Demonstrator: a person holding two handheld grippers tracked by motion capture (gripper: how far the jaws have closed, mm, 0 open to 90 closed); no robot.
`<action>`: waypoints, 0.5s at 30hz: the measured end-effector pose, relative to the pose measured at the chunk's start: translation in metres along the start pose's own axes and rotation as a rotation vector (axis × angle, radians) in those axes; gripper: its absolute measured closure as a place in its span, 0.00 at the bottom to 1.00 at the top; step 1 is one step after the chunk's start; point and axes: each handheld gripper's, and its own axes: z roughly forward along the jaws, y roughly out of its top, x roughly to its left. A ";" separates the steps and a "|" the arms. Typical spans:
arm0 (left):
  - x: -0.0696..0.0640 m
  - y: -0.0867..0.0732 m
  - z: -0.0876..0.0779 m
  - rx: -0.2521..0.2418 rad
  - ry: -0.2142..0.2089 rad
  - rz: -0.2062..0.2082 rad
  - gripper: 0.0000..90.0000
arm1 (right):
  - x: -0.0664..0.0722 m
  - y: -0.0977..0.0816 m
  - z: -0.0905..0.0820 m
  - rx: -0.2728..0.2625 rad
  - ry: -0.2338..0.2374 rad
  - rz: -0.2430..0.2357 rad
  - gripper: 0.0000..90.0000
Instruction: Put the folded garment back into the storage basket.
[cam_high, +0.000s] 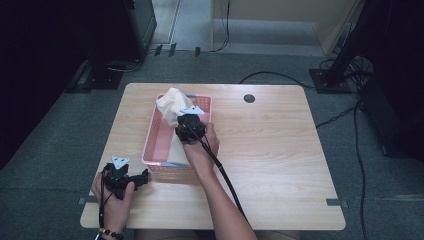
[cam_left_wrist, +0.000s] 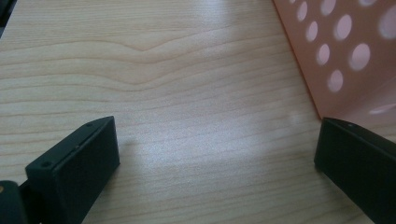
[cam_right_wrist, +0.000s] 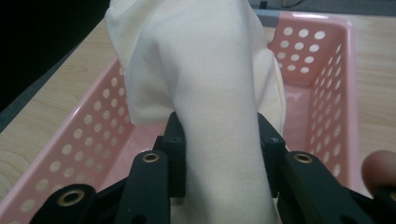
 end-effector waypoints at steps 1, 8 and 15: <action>0.000 0.000 0.000 0.000 0.000 -0.001 0.00 | 0.000 0.000 0.002 0.007 0.002 0.011 0.73; 0.000 0.000 0.000 0.000 -0.001 0.000 0.00 | 0.004 -0.002 0.016 0.045 -0.006 0.038 0.73; 0.000 0.000 0.000 0.000 0.000 0.000 0.00 | 0.014 -0.003 0.026 0.066 -0.006 0.033 0.73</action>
